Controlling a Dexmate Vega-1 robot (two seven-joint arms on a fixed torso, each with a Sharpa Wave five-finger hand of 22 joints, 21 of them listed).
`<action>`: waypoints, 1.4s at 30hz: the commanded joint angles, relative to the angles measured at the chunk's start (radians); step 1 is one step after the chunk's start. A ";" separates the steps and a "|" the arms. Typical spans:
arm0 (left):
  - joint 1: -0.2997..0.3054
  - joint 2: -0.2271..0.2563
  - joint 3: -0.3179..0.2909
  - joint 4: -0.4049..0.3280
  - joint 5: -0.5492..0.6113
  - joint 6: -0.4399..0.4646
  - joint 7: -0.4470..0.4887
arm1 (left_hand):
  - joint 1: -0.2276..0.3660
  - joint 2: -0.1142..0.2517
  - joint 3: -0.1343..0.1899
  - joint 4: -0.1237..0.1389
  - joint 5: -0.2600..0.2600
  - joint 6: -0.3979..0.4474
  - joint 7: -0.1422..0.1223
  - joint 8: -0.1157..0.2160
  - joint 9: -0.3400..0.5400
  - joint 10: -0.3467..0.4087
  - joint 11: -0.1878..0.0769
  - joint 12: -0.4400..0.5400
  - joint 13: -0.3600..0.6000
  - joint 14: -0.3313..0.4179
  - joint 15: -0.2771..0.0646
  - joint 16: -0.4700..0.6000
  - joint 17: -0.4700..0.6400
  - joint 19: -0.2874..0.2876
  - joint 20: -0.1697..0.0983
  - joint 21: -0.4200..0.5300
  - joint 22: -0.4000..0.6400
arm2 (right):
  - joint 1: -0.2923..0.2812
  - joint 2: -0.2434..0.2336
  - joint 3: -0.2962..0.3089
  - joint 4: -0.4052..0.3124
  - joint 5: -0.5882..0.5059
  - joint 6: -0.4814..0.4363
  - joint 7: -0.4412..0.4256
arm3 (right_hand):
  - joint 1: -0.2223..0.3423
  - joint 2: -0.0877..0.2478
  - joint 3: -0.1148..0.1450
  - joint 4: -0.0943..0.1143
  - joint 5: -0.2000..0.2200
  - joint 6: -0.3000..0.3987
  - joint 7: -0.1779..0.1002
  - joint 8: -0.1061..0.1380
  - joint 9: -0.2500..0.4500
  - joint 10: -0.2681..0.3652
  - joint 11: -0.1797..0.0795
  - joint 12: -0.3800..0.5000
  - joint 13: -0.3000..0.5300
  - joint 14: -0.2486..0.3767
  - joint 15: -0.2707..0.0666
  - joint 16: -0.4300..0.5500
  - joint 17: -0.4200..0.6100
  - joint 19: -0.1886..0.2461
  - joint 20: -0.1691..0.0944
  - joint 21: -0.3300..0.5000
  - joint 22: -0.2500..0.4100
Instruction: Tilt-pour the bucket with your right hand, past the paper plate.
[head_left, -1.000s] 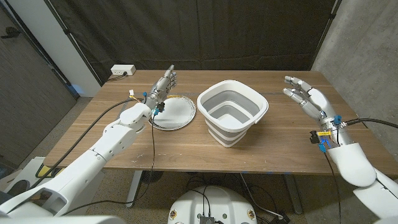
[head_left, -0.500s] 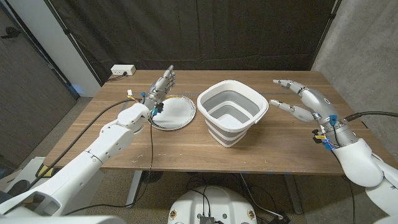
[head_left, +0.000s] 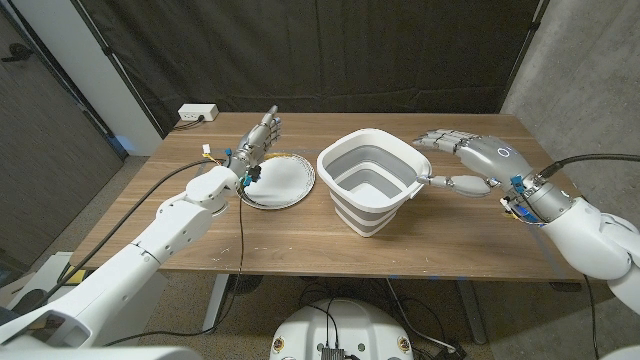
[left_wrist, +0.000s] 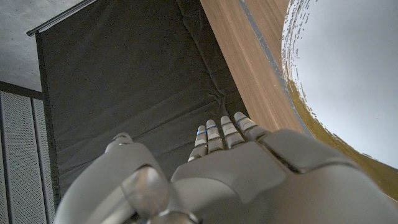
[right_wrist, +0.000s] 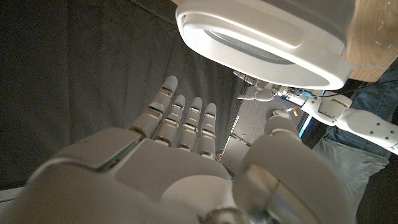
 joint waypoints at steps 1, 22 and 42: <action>0.002 -0.003 0.000 0.009 -0.004 -0.004 -0.002 | 0.002 0.013 0.005 -0.004 -0.002 0.008 0.000 -0.001 0.004 0.009 -0.003 -0.001 0.005 0.010 0.001 -0.002 0.002 -0.003 -0.018 -0.001 0.005 | 0.052 -0.050 0.048 -0.047 -0.030 0.036 0.167 | 0.018 -0.002 0.009 -0.001 0.010 0.009 -0.002 0.004 0.002 0.004 -0.005 -0.002 0.002 -0.004 -0.076 -0.002 0.005 0.005 -0.123 -0.006 0.003; -0.008 -0.030 0.017 0.022 0.003 -0.005 0.013 | 0.011 0.023 0.006 -0.006 -0.006 0.016 -0.001 -0.002 0.004 0.014 -0.002 -0.003 0.005 0.015 0.002 -0.003 0.002 -0.002 -0.018 -0.003 0.005 | 0.141 -0.112 0.032 -0.017 -0.060 0.153 0.320 | 0.085 -0.013 0.030 -0.019 0.022 0.020 -0.026 0.003 0.001 0.007 -0.011 -0.006 0.003 -0.007 -0.075 -0.004 0.004 0.008 -0.118 -0.026 0.001; -0.033 -0.053 0.038 0.055 0.001 0.006 0.000 | 0.017 0.030 0.006 -0.006 -0.010 0.020 -0.001 -0.005 0.004 0.017 -0.003 -0.007 0.005 0.018 0.002 -0.005 0.002 -0.004 -0.017 -0.005 0.005 | 0.187 -0.141 -0.045 0.027 -0.046 0.211 0.368 | 0.161 -0.021 0.055 -0.020 0.028 0.046 -0.023 0.007 0.001 0.038 -0.007 0.001 0.003 0.017 -0.085 0.003 0.004 0.030 -0.123 -0.040 0.003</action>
